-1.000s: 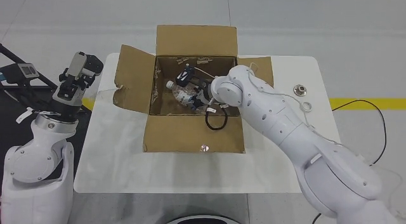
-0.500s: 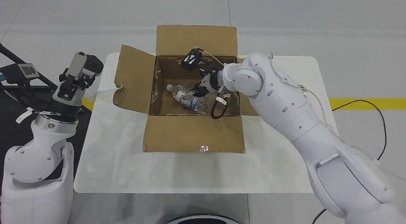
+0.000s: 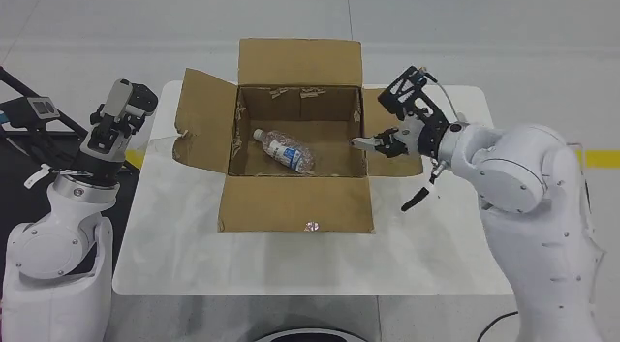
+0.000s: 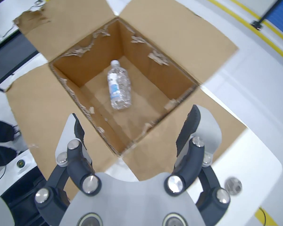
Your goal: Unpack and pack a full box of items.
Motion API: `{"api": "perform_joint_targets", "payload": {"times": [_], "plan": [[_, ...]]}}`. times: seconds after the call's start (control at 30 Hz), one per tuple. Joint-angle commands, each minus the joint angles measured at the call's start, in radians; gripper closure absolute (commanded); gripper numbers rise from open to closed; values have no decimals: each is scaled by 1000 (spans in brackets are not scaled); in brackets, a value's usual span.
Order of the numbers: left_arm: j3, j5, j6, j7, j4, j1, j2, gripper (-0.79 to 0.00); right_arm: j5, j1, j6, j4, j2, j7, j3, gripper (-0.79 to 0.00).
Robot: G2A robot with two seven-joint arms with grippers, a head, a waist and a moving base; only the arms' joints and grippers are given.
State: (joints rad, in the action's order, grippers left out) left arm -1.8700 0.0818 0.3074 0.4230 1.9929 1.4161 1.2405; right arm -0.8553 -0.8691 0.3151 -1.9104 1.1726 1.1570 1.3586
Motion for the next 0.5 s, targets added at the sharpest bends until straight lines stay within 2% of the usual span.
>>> {"api": "perform_joint_targets", "payload": {"times": [0.0,0.2,0.43,0.47], "plan": [[0,0,0,0,0,0,0,-785,-74,-60,-26,-21,-12,9,90,-785],[0,0,0,0,0,0,0,-785,-275,-167,-95,62,-41,39,261,-785],[0,0,0,0,0,0,0,-785,-380,-153,-137,308,-52,18,286,-785],[0,0,0,0,0,0,0,-785,-359,-141,-145,340,-51,2,280,-760]]}}
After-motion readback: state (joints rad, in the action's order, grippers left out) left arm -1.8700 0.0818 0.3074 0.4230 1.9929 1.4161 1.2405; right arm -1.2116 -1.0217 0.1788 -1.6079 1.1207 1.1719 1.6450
